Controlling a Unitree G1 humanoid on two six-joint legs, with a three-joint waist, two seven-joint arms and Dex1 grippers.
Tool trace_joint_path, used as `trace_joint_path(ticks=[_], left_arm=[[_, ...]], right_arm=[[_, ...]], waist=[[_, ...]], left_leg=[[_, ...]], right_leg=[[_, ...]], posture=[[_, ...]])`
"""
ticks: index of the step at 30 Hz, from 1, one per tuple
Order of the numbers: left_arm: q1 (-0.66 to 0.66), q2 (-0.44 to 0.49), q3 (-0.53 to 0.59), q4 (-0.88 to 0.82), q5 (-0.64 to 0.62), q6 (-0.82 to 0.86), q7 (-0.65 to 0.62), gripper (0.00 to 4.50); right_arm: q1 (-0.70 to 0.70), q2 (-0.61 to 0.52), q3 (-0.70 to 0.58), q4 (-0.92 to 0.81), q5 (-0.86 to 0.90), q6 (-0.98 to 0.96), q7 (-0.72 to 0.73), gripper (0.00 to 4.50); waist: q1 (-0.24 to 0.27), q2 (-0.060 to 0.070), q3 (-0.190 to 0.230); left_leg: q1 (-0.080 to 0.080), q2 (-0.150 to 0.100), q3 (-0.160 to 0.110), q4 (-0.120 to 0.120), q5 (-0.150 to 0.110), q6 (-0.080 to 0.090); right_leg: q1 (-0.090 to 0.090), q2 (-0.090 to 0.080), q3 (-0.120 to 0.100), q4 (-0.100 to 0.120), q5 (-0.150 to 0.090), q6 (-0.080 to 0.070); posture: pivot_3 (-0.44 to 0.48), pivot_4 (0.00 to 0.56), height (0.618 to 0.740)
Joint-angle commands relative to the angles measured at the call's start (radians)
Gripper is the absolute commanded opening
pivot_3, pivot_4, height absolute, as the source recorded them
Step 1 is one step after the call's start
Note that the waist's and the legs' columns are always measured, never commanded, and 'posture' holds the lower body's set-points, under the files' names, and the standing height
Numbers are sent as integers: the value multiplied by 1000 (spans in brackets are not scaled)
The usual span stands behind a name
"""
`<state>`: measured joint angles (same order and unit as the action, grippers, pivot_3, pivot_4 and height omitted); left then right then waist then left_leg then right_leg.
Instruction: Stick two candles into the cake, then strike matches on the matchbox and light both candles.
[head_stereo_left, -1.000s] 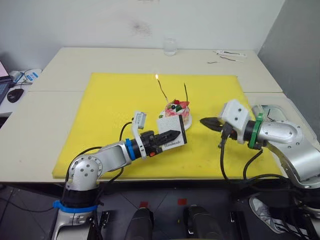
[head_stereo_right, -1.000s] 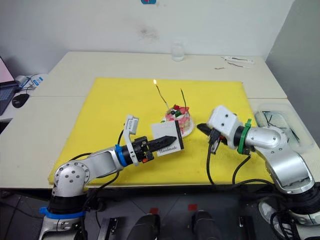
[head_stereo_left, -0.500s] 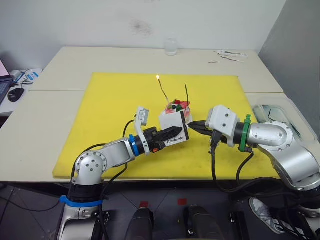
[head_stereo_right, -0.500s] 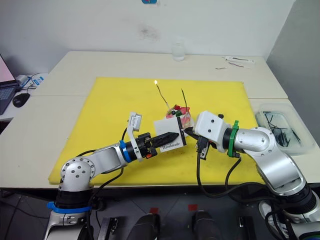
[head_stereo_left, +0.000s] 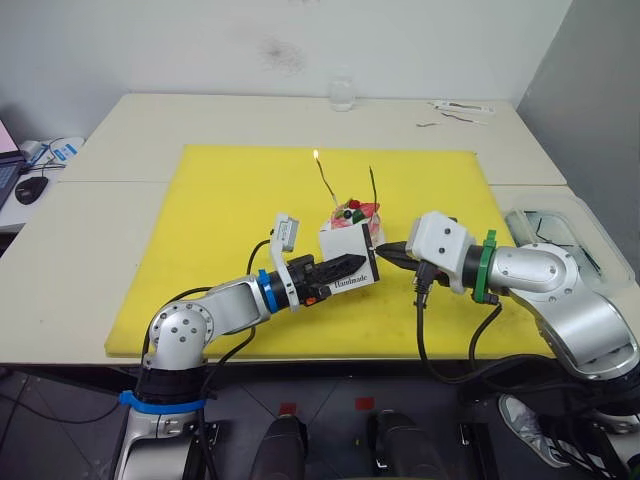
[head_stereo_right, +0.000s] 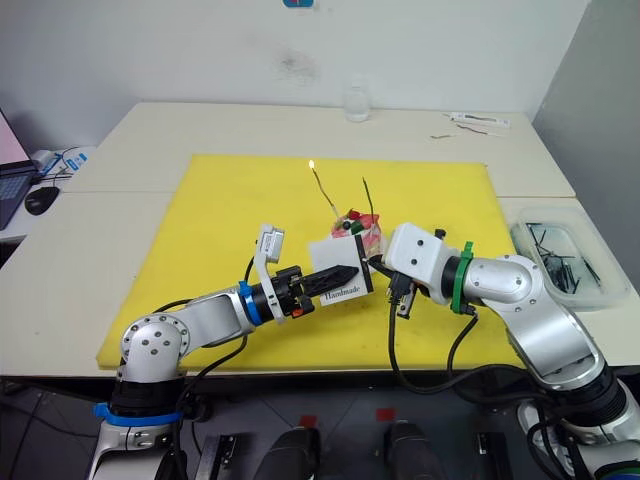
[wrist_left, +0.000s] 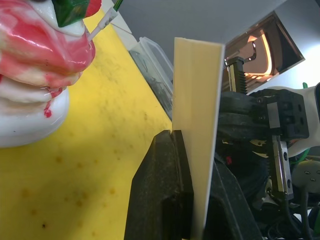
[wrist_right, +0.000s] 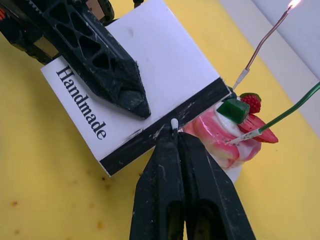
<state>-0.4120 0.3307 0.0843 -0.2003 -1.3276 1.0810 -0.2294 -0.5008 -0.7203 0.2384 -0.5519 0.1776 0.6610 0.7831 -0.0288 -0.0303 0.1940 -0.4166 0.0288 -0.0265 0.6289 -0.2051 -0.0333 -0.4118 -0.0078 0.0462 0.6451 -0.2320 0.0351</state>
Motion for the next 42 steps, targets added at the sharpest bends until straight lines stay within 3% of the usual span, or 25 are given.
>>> trace_joint_path(ticks=[1, 4, 5, 7, 9, 12, 19, 24, 35, 42], left_arm=[[-15, -14, 19, -42, -31, -12, -10, 0], [-47, -51, 62, -10, -106, -34, 36, 0], [-86, -65, 100, 22, -187, -54, 78, 0], [-136, -51, 158, 54, -303, -71, 135, 0], [-132, 1, 163, 39, -298, -47, 139, 0], [-70, 50, 130, -4, -267, -17, 123, 0], [-4, 58, 38, -63, -162, -24, 71, 0], [-1, 53, 15, -53, -117, -27, 30, 0], [18, 87, 25, -53, -91, -17, -22, 0], [20, 77, 12, -67, -85, -17, -24, 0]], right_arm=[[-14, -16, 13, -17, -9, -15, 26, 39], [2, -62, 58, -24, -9, -55, 107, 39], [17, -135, 82, -20, -24, -82, 181, 39], [51, -266, 41, -20, 0, -111, 302, 39], [45, -319, -46, -16, 56, -105, 344, 39], [1, -302, -107, 8, 87, -76, 309, 39], [-47, -204, -134, 31, 103, -24, 226, 39], [-79, -63, -247, 31, 259, 288, 87, 39], [-4, -360, -148, 32, 254, 384, 190, 39], [1, -274, -58, 140, 199, 318, 136, 39]], waist=[[0, 0, 0], [0, 0, 0], [3, 0, 0], [13, -2, 1], [13, -2, 1], [-7, -1, 1], [7, -2, 1], [5, -2, 1], [19, -2, 1], [18, -2, 1]], left_leg=[[0, 0, 0, 0, 0, 0], [0, 0, 0, 0, 0, 0], [0, 0, 0, 0, 0, 0], [-1, 0, -1, 1, 0, 0], [-1, -1, -1, 1, 0, 0], [1, 0, 3, 0, 0, 0], [1, 0, -1, 1, 0, 0], [0, -1, 1, 1, 0, 0], [0, 0, 1, 0, 0, 0], [0, 0, 2, 1, 0, 0]], right_leg=[[0, 0, 0, 0, 0, 0], [0, 0, 0, 0, 0, 0], [0, 0, 0, 0, 0, 0], [0, -1, -2, 0, 0, 0], [1, -1, -1, -1, 0, 0], [1, -1, 1, 0, 0, 0], [1, 0, -1, 1, 0, 0], [1, -2, 0, 0, 0, 0], [-1, -1, 0, 0, 0, -1], [-1, -1, 0, 0, 0, -1]], posture=[[0, 150, 740], [0, 150, 740], [0, 150, 740], [0, 150, 740], [0, 150, 740], [0, 150, 740], [0, 150, 740], [0, 150, 740], [0, 150, 740], [0, 150, 740]])
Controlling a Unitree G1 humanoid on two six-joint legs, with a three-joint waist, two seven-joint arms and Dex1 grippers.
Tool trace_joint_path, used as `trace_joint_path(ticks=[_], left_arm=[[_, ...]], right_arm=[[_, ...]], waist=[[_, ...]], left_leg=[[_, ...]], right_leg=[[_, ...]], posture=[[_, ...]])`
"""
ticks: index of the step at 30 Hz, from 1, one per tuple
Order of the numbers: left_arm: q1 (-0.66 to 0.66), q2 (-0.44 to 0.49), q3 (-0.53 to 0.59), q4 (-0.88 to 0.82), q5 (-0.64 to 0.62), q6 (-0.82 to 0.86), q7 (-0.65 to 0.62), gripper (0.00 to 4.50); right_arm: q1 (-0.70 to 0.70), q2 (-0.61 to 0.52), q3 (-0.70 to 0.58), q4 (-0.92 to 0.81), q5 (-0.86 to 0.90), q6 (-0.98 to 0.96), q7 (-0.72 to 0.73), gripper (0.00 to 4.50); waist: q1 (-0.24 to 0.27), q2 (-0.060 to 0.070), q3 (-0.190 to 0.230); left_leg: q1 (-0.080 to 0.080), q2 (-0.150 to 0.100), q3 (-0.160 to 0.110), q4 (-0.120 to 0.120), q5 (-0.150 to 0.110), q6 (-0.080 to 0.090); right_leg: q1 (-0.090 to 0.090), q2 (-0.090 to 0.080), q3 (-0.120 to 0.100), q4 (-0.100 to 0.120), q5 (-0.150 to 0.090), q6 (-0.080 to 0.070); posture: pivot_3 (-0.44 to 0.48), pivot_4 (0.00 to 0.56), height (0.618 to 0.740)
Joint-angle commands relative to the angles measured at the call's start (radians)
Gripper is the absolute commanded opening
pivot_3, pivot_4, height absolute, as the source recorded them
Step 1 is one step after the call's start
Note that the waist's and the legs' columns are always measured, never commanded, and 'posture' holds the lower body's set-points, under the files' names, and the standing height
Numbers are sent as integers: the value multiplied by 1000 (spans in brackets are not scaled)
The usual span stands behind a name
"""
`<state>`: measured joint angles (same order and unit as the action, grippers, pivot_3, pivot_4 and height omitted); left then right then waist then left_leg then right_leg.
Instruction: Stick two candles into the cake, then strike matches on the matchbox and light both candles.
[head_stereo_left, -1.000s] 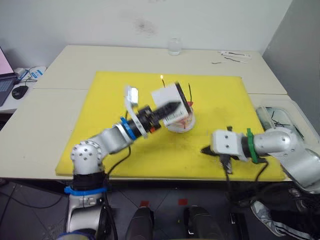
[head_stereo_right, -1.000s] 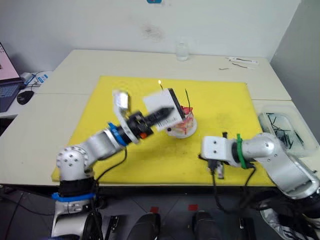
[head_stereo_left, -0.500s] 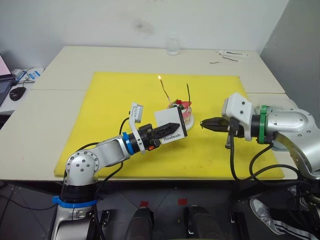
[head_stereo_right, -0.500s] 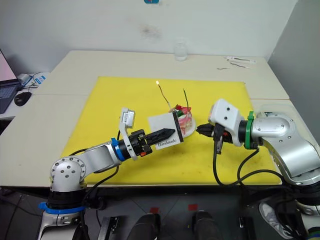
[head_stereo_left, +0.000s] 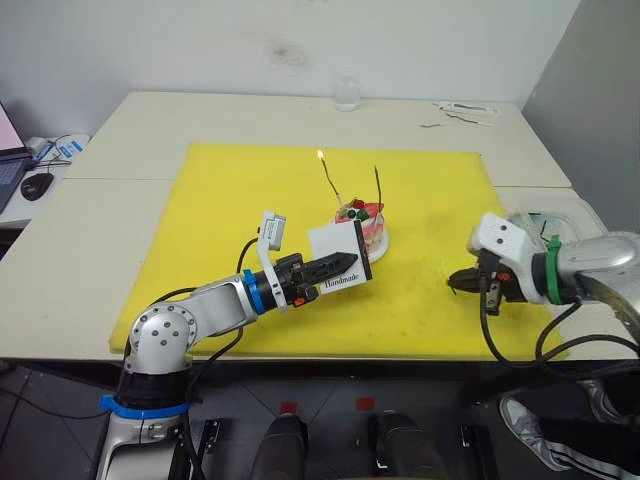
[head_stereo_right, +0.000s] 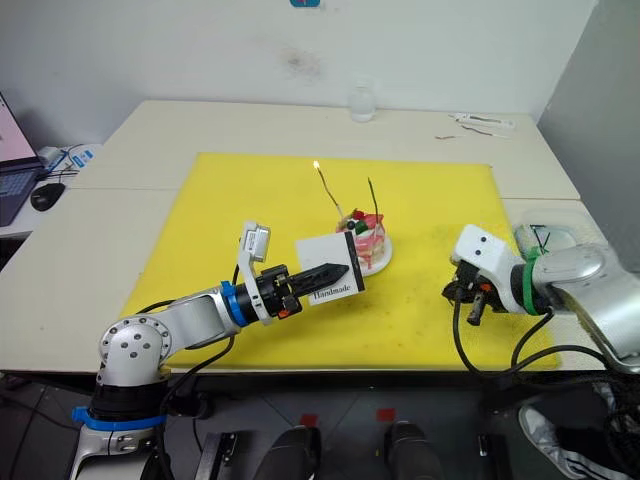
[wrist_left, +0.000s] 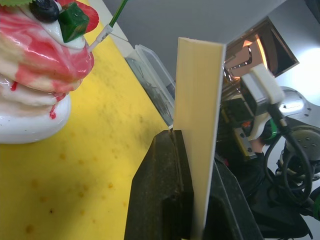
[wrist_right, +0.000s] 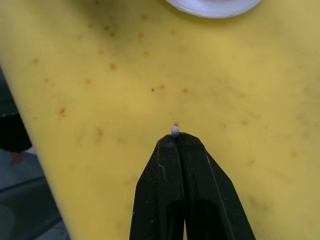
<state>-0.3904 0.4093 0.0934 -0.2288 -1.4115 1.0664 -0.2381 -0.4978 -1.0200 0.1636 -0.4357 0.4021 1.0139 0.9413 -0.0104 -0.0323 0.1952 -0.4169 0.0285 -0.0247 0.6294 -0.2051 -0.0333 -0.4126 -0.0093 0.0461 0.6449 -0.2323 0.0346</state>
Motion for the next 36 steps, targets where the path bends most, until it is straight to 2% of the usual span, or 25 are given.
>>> trace_joint_path(ticks=[1, 10, 11, 14, 18, 20, 22, 27, 33, 36], left_arm=[[-2, -1, 3, -39, 0, -3, -17, 0], [10, 0, -2, -49, 26, -6, -26, 0], [12, 0, -1, -53, 24, -5, -25, 0], [17, 1, 0, -58, 24, -5, -23, 0], [26, 4, 4, -66, 17, -3, -20, 0], [32, 8, 8, -71, 10, -1, -18, 0], [37, 10, 11, -74, 3, 1, -16, 0], [33, 7, 2, -76, -3, 4, -16, 0], [25, 9, 2, -70, -19, 16, -17, 0], [30, 13, 3, -77, -32, 25, -18, 0]], right_arm=[[1, 47, 20, 39, -31, -56, -27, 39], [13, 183, 37, 162, -113, -208, -88, 39], [18, 185, 30, 159, -110, -207, -86, 215], [42, 190, 0, 153, -88, -204, -82, 931], [122, 230, -96, 147, -52, -235, -109, 2375], [202, 293, -197, 127, -6, -259, -154, 3035], [267, 339, -243, 107, 5, -323, -167, 3761], [333, 422, -261, 114, -8, -466, -183, 3761], [381, 483, -221, 183, -67, -616, -203, 3761], [391, 482, -182, 231, -145, -711, -213, 2832]], waist=[[0, 0, 0], [0, 0, 0], [0, 0, 0], [0, 0, 0], [1, 0, 0], [2, 0, 0], [2, 0, 0], [-7, 0, 0], [-17, 0, 0], [-17, 0, 0]], left_leg=[[0, 0, 0, 0, 0, 0], [0, 0, -1, 0, 0, 0], [0, 0, -1, 0, 0, 0], [0, 0, -1, 0, 0, 0], [0, 0, -1, 0, 0, 0], [0, 0, -1, 0, 0, 0], [0, 0, -2, 0, 0, 0], [1, 0, -1, 0, 0, 0], [2, 0, -1, 0, 0, 0], [1, 0, -1, 0, 0, 0]], right_leg=[[0, 0, 0, 0, 0, 0], [0, 1, 0, 0, 0, 0], [0, 1, 0, 0, 0, 0], [0, 1, 0, 0, 0, 0], [0, 1, 0, 0, 0, 0], [1, 1, 0, 0, 0, 0], [1, 1, 0, 0, 0, 0], [1, 1, 1, 1, 1, 1], [2, 1, 0, 1, 1, 1], [2, 1, 1, 0, 1, 1]], posture=[[0, 150, 740], [0, 150, 740], [0, 150, 740], [0, 150, 740], [0, 150, 740], [0, 150, 740], [0, 150, 740], [0, 150, 740], [0, 150, 740], [0, 150, 740]])
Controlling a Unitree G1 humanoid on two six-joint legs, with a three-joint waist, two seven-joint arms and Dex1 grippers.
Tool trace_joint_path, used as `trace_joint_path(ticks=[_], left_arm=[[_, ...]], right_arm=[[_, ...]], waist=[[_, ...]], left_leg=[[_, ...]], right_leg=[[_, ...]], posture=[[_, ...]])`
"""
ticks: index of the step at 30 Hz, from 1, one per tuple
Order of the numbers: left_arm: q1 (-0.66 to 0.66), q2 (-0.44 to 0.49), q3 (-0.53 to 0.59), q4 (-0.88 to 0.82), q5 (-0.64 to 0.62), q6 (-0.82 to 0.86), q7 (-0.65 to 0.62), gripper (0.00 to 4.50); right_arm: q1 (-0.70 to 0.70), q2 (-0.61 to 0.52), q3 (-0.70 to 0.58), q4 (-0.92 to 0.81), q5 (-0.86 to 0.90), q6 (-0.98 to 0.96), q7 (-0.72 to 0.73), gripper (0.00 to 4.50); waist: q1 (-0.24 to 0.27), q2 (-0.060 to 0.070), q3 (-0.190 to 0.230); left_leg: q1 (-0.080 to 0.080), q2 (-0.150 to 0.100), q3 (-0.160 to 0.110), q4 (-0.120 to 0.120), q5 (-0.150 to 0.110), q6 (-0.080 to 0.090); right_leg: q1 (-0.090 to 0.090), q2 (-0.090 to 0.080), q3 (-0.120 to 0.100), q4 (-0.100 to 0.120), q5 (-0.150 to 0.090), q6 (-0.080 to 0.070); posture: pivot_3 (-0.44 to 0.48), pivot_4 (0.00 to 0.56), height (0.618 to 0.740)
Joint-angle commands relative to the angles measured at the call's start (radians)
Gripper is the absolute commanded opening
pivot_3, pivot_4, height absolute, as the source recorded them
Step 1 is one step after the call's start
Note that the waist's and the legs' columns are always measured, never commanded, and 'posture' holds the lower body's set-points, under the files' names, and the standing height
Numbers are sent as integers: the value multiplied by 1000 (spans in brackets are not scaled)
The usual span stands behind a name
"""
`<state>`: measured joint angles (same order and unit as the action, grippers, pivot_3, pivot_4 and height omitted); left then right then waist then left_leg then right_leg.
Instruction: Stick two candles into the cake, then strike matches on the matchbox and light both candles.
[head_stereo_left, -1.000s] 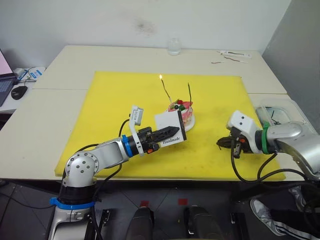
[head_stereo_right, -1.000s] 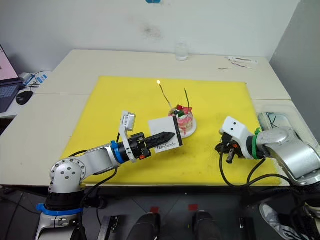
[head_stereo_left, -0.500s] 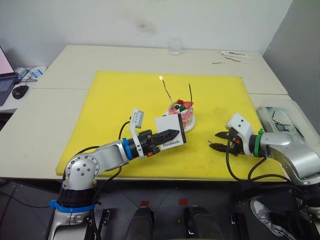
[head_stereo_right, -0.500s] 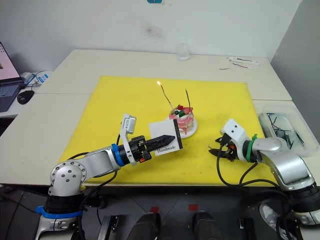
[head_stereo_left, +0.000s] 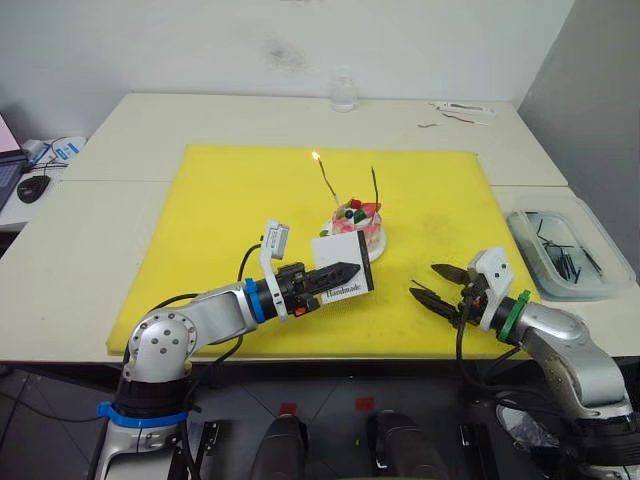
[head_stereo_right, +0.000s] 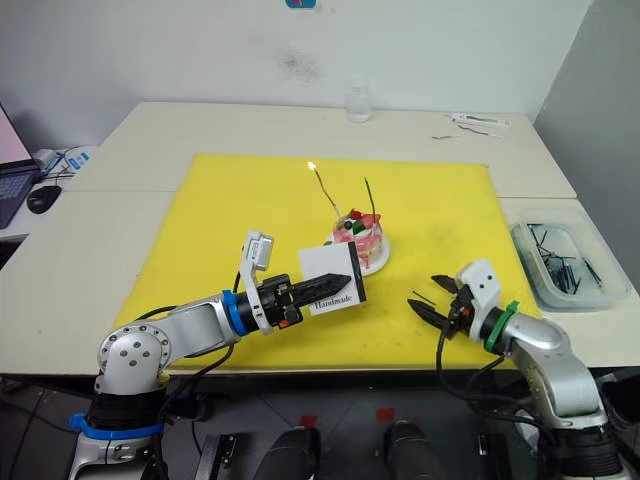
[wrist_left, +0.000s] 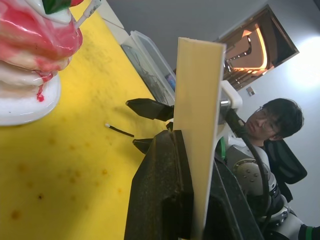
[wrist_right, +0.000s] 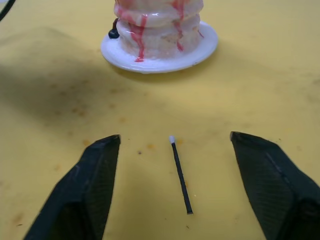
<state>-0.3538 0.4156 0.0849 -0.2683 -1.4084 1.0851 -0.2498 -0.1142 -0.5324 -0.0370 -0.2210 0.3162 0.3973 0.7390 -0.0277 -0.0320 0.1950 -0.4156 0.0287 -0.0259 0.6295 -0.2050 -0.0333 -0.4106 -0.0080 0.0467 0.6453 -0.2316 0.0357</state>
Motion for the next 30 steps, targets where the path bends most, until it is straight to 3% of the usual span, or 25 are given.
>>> trace_joint_path(ticks=[1, 2, 20, 26, 30], left_arm=[[-5, 9, 13, -39, -40, 7, -5, 0], [-4, 11, 15, -42, -50, 10, -3, 0], [3, 12, 6, -61, -106, 4, 35, 0], [14, 9, 3, -72, -113, 2, 43, 0], [16, 7, 2, -74, -115, -1, 46, 0]], right_arm=[[5, 8, 12, 19, -44, -85, -17, 2469], [1, 15, 14, 27, -42, -86, -19, 2148], [-33, 47, 65, 118, -113, -91, -66, 2148], [-4, 55, 74, 109, -112, -93, -66, 201], [7, 72, 76, 95, -89, -95, -62, 28]], waist=[[0, 0, 0], [0, 0, 0], [0, 0, 0], [0, 0, -1], [0, 0, -1]], left_leg=[[0, 0, 0, 0, 0, 0], [0, 0, 0, 0, 0, 0], [2, 0, 0, 1, 0, 0], [3, 0, 0, 1, 0, 0], [3, 0, 0, 0, 0, 0]], right_leg=[[0, 0, 0, 0, 0, 0], [0, 0, 0, 0, 0, 0], [2, 0, 0, 1, 0, 0], [3, 0, 0, 1, 0, 0], [3, 0, 0, 1, 0, 0]], posture=[[0, 150, 740], [0, 150, 740], [0, 150, 740], [0, 150, 740], [0, 150, 740]])
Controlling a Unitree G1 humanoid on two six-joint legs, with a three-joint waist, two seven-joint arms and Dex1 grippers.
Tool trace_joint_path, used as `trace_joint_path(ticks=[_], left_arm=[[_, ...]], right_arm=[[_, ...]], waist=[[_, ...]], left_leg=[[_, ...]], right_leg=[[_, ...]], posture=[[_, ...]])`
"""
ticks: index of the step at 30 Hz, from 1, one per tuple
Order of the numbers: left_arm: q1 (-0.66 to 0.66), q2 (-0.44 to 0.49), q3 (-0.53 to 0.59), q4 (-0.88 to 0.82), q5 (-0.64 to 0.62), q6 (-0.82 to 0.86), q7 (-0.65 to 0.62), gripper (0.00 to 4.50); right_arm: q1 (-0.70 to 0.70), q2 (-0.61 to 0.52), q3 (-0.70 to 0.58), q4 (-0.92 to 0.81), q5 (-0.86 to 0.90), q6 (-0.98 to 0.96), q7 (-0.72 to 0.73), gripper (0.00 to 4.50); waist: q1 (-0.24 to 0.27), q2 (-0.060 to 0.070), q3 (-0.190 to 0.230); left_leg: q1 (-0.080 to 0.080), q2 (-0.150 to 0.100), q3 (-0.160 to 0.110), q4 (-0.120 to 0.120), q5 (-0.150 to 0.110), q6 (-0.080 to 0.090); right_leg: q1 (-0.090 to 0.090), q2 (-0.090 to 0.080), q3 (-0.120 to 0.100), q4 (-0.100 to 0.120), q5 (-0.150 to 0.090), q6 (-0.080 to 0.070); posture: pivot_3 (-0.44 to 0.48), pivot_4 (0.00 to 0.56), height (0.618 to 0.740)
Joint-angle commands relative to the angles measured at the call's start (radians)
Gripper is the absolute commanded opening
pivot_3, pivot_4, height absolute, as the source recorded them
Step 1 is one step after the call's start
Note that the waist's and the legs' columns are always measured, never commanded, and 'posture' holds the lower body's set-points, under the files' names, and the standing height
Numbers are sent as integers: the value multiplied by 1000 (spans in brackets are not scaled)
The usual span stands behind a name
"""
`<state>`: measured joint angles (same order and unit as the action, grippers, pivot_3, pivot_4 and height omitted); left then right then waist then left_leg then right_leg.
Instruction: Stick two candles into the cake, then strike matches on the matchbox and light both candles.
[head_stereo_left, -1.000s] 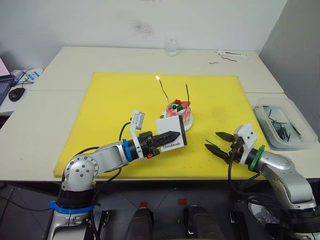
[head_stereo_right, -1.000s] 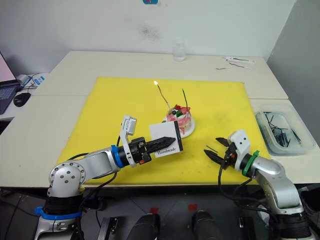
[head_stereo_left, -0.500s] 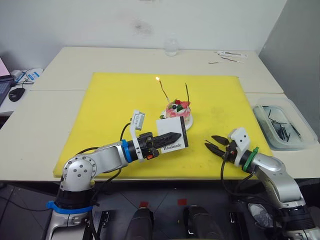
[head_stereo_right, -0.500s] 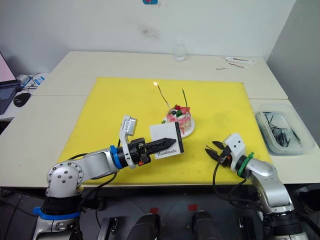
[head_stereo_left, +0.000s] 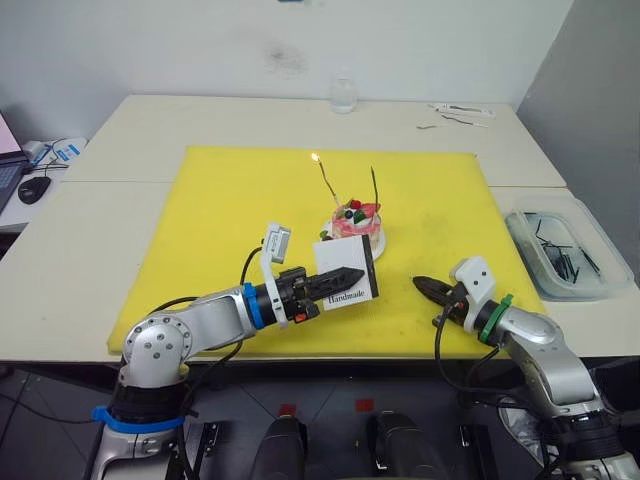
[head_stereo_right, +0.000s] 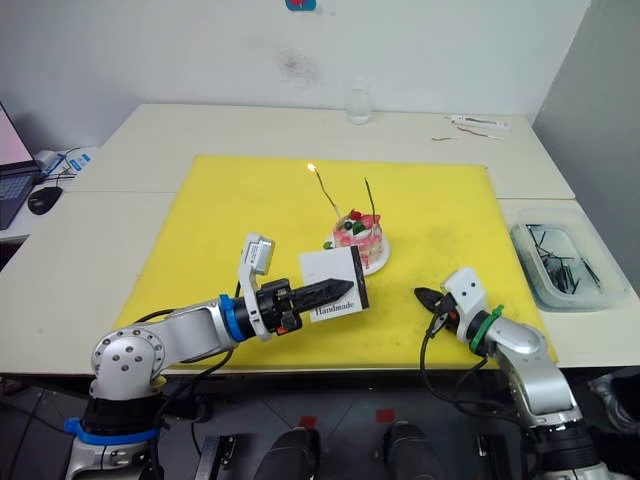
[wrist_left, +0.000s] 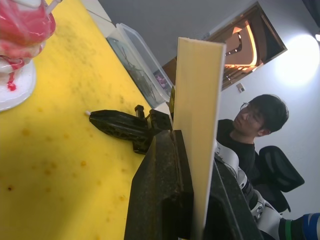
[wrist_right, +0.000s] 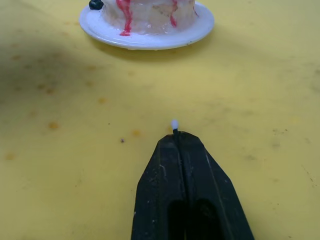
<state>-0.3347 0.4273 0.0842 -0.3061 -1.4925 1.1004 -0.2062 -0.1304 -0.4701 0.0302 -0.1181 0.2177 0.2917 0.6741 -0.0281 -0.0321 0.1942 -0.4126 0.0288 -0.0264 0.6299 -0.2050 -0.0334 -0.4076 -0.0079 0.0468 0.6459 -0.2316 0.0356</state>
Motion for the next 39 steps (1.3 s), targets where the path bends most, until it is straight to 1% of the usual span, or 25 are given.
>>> trace_joint_path(ticks=[1, 6, 8, 12, 13, 15, 17, 20, 22, 24, 28, 39], left_arm=[[-4, -5, 2, -37, -31, -16, 3, 0], [-12, -9, 4, -28, -29, -20, 7, 0], [-27, -12, 6, -12, -9, -26, 14, 0], [-80, -32, 1, 60, 110, -72, 49, 0], [-94, -41, -7, 73, 130, -76, 43, 0], [-113, -58, -17, 89, 154, -76, 28, 0], [-132, -87, -33, 106, 186, -82, 21, 0], [-151, -124, -39, 124, 218, -86, 18, 0], [-160, -140, -36, 127, 233, -83, 14, 0], [-167, -153, -33, 123, 231, -75, 5, 0], [-164, -161, -32, 109, 231, -57, -12, 0], [-158, -166, -21, 97, 225, -38, -9, 0]], right_arm=[[24, 13, 8, -10, 15, 11, 4, 28], [22, 20, -12, -42, 45, 12, 17, 28], [13, -37, -8, -99, 31, 24, 45, 28], [-102, -204, -14, -323, 61, 229, 93, 28], [-141, -255, 10, -367, 42, 253, 117, 28], [-189, -320, 47, -417, 21, 277, 147, 28], [-249, -349, 80, -446, 2, 285, 153, 28], [-306, -369, 122, -460, -34, 274, 161, 28], [-325, -374, 141, -459, -55, 266, 163, 28], [-342, -380, 161, -458, -78, 262, 168, 28], [-366, -366, 176, -460, -95, 271, 166, 28], [-388, -343, 174, -456, -95, 273, 168, 28]], waist=[[0, 0, 0], [0, 0, 0], [0, 0, 0], [1, 1, 1], [1, 1, 1], [0, 0, 0], [1, 0, 0], [2, 0, 0], [2, 0, 0], [2, 0, 0], [2, 0, 0], [2, 0, 0]], left_leg=[[0, 0, 0, 0, 0, 0], [0, 0, 0, 0, 0, 0], [0, 0, 0, 0, 0, 0], [-1, -1, 1, 0, 0, 0], [-1, -1, 1, 0, 0, 0], [-1, -1, 0, 1, 0, 0], [-1, 0, -1, -1, 0, 0], [-3, 0, -1, -1, 0, 0], [-4, -1, -1, -1, 0, 0], [-4, -1, 0, -1, 0, 0], [-4, -1, 0, 0, 0, 0], [-4, -1, -1, 0, 0, 0]], right_leg=[[0, 0, 0, 0, 0, 0], [0, 0, 0, 0, 0, 0], [0, 0, 0, 0, 0, 0], [-1, 0, 1, 0, 0, 0], [-1, -1, 1, 0, 0, 0], [-1, 0, 0, 0, 0, 0], [-1, 0, -2, -1, 0, -1], [-3, 0, -2, -1, -1, -1], [-3, 0, -2, -1, 1, 2], [-3, -1, -1, -1, 1, 3], [-3, -1, -1, -1, 0, 0], [-3, -1, -1, 0, 0, 1]], posture=[[0, 150, 740], [0, 150, 740], [0, 150, 740], [0, 150, 740], [0, 150, 740], [0, 150, 740], [0, 150, 740], [0, 150, 740], [0, 150, 740], [0, 150, 740], [0, 150, 740], [0, 150, 740]])
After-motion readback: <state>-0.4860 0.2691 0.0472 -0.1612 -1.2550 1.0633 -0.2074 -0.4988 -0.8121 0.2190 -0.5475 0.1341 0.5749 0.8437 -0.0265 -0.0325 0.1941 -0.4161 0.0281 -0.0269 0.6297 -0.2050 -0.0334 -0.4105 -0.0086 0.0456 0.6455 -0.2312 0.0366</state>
